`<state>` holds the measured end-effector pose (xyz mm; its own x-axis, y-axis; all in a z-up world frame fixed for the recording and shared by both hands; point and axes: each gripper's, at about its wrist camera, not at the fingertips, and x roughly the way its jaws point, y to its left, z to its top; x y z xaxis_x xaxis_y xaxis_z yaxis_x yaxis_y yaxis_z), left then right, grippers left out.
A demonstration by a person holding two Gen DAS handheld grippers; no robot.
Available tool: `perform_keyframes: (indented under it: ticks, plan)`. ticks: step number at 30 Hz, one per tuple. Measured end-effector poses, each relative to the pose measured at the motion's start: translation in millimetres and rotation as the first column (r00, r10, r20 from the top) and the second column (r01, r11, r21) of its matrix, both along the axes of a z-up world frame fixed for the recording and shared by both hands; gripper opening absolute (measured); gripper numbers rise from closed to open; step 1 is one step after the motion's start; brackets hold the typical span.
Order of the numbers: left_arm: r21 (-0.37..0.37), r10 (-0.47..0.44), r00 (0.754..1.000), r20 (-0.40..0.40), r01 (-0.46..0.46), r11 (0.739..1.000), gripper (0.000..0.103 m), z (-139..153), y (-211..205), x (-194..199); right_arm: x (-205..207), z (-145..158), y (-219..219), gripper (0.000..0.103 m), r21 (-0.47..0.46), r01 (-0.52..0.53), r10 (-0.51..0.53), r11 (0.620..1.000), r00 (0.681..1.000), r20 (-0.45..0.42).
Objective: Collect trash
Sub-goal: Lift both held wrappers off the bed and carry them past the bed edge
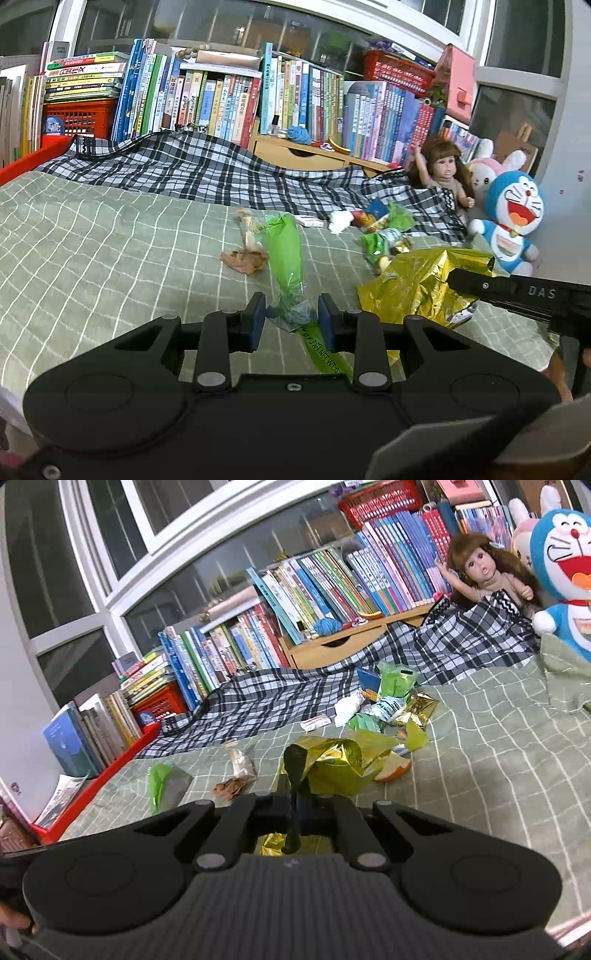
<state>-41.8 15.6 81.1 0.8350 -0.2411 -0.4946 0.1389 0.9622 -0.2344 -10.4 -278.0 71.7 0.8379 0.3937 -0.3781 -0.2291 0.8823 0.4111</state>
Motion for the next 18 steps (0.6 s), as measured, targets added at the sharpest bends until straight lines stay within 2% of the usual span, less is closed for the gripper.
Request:
perform_keyframes:
  ticks: [8, 18]
  plan:
    - [-0.031, -0.049, 0.999, 0.007, 0.049, 0.998, 0.029, 5.7, -3.0, -49.8, -58.5, 11.4, -11.4, 0.005, 0.012, -0.070, 0.070, 0.997, 0.997, 0.029]
    - [-0.021, -0.105, 0.994, -0.027, 0.105, 0.994, 0.029, 0.6, -11.5, -105.5, -123.8, 15.5, -14.3, 0.005, 0.010, -0.161, 0.161, 0.987, 0.987, 0.028]
